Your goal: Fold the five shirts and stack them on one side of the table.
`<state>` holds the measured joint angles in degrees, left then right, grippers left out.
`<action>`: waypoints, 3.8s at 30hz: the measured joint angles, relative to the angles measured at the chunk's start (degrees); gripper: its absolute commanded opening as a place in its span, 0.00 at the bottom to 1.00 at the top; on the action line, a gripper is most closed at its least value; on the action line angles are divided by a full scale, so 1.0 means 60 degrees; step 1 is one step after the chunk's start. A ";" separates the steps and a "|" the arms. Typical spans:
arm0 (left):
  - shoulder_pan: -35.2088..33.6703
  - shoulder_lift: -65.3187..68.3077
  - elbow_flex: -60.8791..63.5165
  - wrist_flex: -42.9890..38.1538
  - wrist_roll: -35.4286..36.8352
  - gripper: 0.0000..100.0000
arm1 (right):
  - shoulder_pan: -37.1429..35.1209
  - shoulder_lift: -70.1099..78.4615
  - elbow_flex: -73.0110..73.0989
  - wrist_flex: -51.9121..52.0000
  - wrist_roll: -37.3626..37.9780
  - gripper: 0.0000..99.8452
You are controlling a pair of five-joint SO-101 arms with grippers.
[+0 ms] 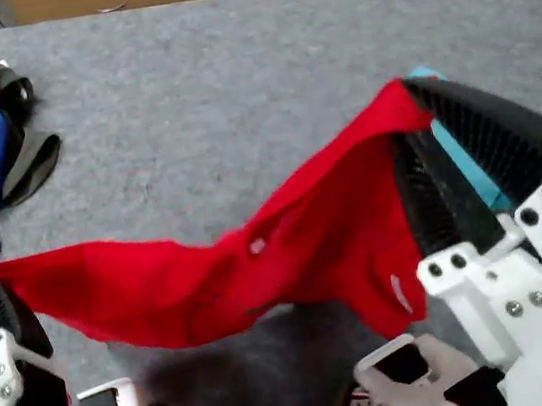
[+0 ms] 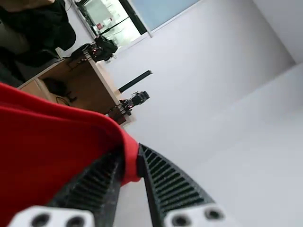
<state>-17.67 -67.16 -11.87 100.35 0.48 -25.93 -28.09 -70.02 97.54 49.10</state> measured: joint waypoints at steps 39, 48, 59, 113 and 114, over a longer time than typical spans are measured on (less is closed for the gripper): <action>0.0000 0.4674 1.0344 -1.4901 0.0000 0.02 | 0.2051 0.3897 1.2630 -1.5018 -0.3912 0.00; 0.0015 0.8938 0.6696 -1.4930 0.0190 0.02 | 0.2198 0.5949 1.0608 -1.5033 -0.3927 0.00; 0.0044 1.1062 0.3341 -1.3495 0.0454 0.02 | 0.2549 0.7736 0.7355 -1.3275 -0.4879 0.00; 0.0557 0.7575 0.8337 -0.6916 -0.0513 0.02 | 0.3282 0.0996 1.3788 -0.2564 -0.1978 0.00; 0.0571 0.7516 0.8527 -0.6916 -0.0513 0.02 | 0.3282 0.0571 1.4579 -0.2769 -0.1978 0.00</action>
<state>-14.24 -22.07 39.30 58.86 -2.59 -6.24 -24.66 17.45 80.92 37.23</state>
